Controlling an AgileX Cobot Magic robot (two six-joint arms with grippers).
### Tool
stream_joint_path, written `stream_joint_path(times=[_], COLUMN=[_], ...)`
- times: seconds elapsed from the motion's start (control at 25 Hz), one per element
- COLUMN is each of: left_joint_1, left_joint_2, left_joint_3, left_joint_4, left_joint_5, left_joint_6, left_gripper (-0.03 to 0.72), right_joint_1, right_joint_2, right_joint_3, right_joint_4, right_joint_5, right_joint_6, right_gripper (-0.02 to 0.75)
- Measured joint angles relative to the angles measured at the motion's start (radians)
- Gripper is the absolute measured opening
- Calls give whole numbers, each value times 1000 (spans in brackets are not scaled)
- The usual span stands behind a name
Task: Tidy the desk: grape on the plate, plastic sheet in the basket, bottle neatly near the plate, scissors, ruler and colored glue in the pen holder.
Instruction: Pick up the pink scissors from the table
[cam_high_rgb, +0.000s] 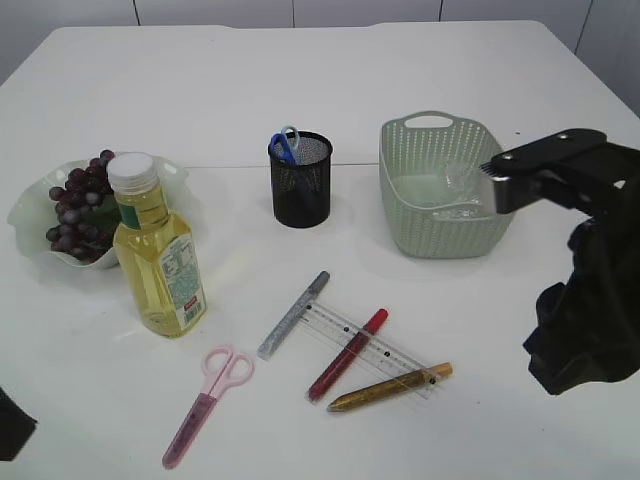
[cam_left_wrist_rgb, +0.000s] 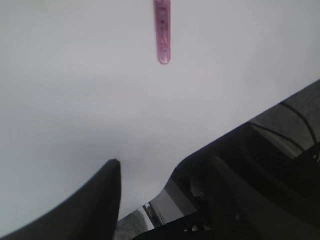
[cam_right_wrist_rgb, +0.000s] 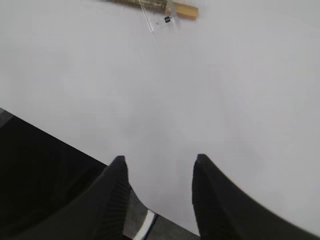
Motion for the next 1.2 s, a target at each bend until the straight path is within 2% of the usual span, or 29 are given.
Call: stream_joint_path(times=[0.24, 0.36, 0.6, 0.8, 0.88, 1.2], left_joint_1=[-188, -232, -242, -242, -242, -242], left_joint_2=[174, 278, 495, 646, 698, 832], left_joint_3=[-1, -4, -108, -256, -294, -322], left_joint_4=[76, 137, 173, 179, 179, 192], left_joint_5=[-146, -228, -272, -279, -284, -292], left_joint_6=[-111, -198, -235, -247, -262, -296], left_gripper=[407, 407, 414, 502, 515, 521], right_joint_1=[0, 0, 0, 0, 0, 0], right_joint_2=[-2, -2, -2, -2, -2, -2], right_joint_3=[0, 0, 0, 0, 0, 0], right_joint_4=[0, 0, 0, 0, 0, -1], right_joint_5=[-1, -4, -24, -26, -26, -38], right_joint_6=[8, 8, 14, 16, 16, 16], right_gripper=[315, 315, 315, 315, 315, 315])
